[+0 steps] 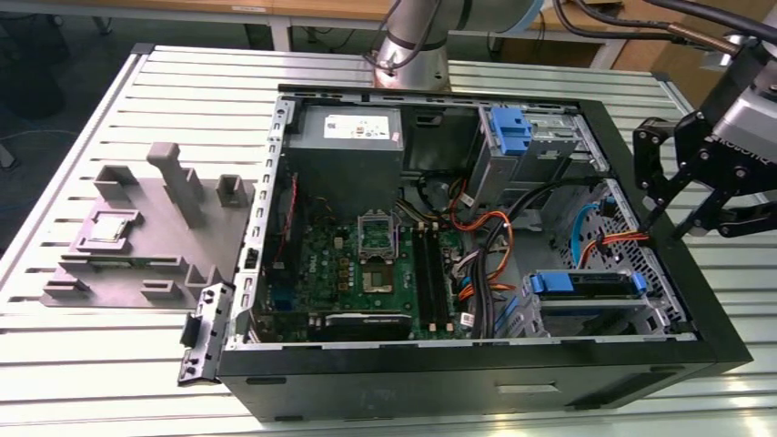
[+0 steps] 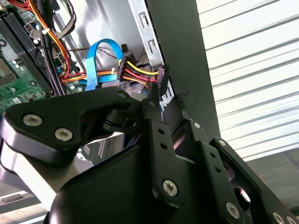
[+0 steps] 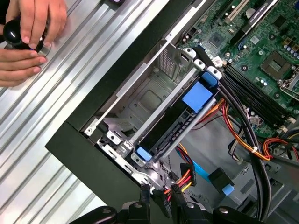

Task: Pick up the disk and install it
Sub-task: 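Insert the first disk wire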

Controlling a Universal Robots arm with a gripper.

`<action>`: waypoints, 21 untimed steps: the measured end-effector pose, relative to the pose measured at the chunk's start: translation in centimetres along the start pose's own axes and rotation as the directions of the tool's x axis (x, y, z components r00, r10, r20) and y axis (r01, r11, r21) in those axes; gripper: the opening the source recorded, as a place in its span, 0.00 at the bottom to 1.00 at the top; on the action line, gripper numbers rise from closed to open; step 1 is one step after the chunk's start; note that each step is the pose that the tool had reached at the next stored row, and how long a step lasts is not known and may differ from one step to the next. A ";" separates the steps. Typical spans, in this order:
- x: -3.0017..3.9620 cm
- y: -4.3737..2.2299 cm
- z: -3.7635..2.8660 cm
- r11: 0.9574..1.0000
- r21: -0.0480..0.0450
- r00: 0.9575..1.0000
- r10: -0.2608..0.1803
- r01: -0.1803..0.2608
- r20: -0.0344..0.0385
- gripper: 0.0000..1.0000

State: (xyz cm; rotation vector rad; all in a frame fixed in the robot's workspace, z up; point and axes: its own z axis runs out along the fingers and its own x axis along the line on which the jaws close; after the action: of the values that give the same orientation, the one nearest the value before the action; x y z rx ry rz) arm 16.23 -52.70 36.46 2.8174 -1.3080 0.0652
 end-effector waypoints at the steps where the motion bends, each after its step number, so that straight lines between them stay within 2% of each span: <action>1: -0.01 -0.03 0.06 1.000 0.000 1.000 -0.004 0.004 0.000 0.31; 8: -0.14 -0.28 0.41 1.000 0.001 1.000 -0.031 0.031 -0.001 0.31; 11: -0.16 -0.31 0.61 0.998 0.003 0.998 -0.056 0.056 -0.001 0.31; 14: -0.18 -0.32 0.83 0.995 0.005 0.995 -0.096 0.096 -0.002 0.31; 18: -0.19 -0.32 1.08 0.989 0.009 0.989 -0.149 0.149 -0.004 0.31; 20: -0.19 -0.32 1.08 0.988 0.009 0.988 -0.152 0.152 -0.004 0.30; 21: -0.19 -0.32 1.08 0.988 0.009 0.988 -0.152 0.152 -0.004 0.23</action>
State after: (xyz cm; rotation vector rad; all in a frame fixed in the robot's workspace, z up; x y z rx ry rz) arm 16.38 -52.41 35.37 2.9121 -1.0903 0.0722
